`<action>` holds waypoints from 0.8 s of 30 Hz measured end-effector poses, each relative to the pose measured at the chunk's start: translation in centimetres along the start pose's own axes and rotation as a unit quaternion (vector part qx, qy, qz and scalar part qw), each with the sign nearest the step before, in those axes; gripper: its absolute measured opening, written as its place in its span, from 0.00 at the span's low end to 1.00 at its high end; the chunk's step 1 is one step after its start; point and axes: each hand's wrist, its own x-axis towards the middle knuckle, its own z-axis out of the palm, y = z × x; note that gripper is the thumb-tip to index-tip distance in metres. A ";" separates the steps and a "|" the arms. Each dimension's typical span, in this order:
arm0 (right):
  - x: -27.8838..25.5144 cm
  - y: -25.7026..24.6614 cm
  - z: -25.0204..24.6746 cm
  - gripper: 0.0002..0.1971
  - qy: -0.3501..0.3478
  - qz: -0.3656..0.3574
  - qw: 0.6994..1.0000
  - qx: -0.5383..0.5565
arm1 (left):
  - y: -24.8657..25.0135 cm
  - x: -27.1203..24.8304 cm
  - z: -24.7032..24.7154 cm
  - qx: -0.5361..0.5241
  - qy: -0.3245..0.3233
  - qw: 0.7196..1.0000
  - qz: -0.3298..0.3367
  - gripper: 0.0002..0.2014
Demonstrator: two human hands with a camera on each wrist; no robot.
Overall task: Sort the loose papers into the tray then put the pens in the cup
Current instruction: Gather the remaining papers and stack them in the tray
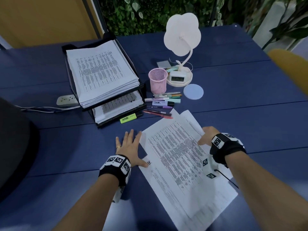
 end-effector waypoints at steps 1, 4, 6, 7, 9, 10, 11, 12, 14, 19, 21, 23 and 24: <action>-0.1 0.1 0.0 0.23 0.002 0.001 1.000 -0.001 | -0.4 0.4 -0.5 -0.010 0.015 1.000 -0.019 0.66; -0.1 0.6 0.3 0.20 -0.001 0.003 1.000 0.029 | -1.3 1.4 -1.8 -0.044 0.047 0.995 -0.081 0.61; -0.1 0.7 0.6 0.20 0.001 0.008 0.998 0.056 | -1.4 1.5 -2.4 -0.059 0.081 0.989 -0.109 0.54; -0.1 0.8 0.6 0.21 0.006 0.009 0.998 0.061 | -1.3 1.5 -2.5 -0.066 0.104 0.986 -0.115 0.49; -0.1 0.9 0.5 0.23 0.015 0.015 0.998 0.057 | -0.9 1.3 -2.5 -0.088 0.114 0.983 -0.115 0.43; -0.2 0.8 0.5 0.24 0.017 0.021 0.998 0.059 | -0.6 1.3 -2.3 -0.099 0.088 0.985 -0.112 0.44; -0.2 0.8 0.5 0.24 0.014 0.024 0.998 0.063 | -0.2 1.2 -2.0 -0.107 0.052 0.987 -0.112 0.47; -0.2 0.7 0.6 0.24 0.007 0.028 0.997 0.068 | 0.2 1.1 -1.8 -0.112 0.025 0.987 -0.116 0.49; -0.1 0.6 0.9 0.22 -0.005 0.033 0.996 0.087 | 1.0 1.0 -1.5 -0.131 0.013 0.981 -0.140 0.49; -0.4 -0.2 1.6 0.25 -0.039 0.024 0.996 0.074 | 1.9 1.4 -1.4 -0.173 0.020 0.969 -0.174 0.37; -0.6 -0.3 1.7 0.27 -0.050 0.021 0.997 0.052 | 1.8 1.7 -1.4 -0.205 0.038 0.961 -0.183 0.29; -0.7 -0.3 2.0 0.24 -0.056 0.013 0.998 0.033 | 1.5 1.8 -1.5 -0.268 0.045 0.939 -0.209 0.27; -0.8 -0.4 2.2 0.22 -0.056 0.002 0.998 0.023 | 1.4 1.9 -1.6 -0.311 0.045 0.921 -0.229 0.29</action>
